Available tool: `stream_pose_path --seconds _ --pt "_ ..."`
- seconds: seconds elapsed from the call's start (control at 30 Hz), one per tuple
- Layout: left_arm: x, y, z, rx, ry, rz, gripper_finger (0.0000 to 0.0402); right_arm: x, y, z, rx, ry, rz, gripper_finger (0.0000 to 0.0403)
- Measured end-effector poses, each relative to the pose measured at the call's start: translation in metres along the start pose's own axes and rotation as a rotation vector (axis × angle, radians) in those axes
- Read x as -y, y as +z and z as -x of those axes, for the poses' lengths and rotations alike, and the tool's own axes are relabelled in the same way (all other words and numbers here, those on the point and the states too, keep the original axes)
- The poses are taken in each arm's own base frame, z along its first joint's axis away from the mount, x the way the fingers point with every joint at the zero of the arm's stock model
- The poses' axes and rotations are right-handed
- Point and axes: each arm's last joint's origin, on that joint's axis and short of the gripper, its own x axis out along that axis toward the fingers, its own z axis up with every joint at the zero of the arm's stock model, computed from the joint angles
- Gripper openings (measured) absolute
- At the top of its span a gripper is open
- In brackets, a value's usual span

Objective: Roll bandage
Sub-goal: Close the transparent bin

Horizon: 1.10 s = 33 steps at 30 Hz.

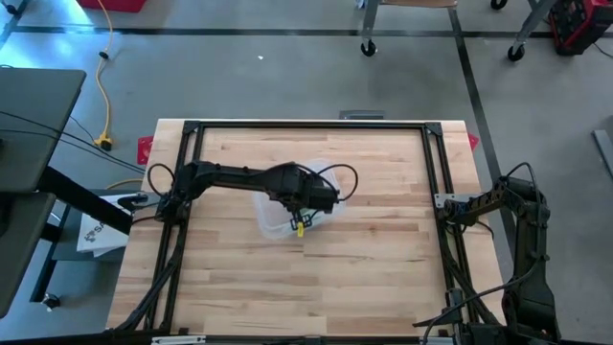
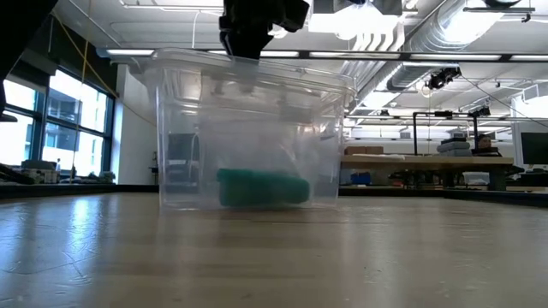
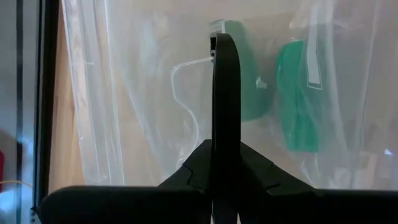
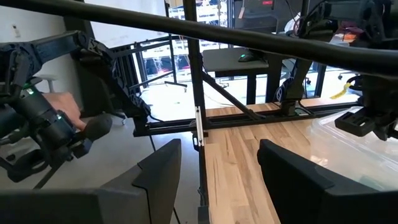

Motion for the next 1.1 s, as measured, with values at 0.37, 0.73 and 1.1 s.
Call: stream_pose_path --seconds 0.37,0.73,1.1 --pt "0.015 -0.008 0.006 -0.006 -0.004 0.045 0.0034 0.0 0.0 0.0 -0.001 0.002 0.003 0.0206" --pt "0.017 -0.009 0.007 -0.01 -0.015 0.122 0.0035 0.0 0.0 0.0 -0.002 0.003 -0.004 0.0206" --pt "0.014 -0.013 0.017 -0.013 -0.079 0.139 0.0054 0.0 0.0 0.0 -0.002 0.004 0.002 0.0206"
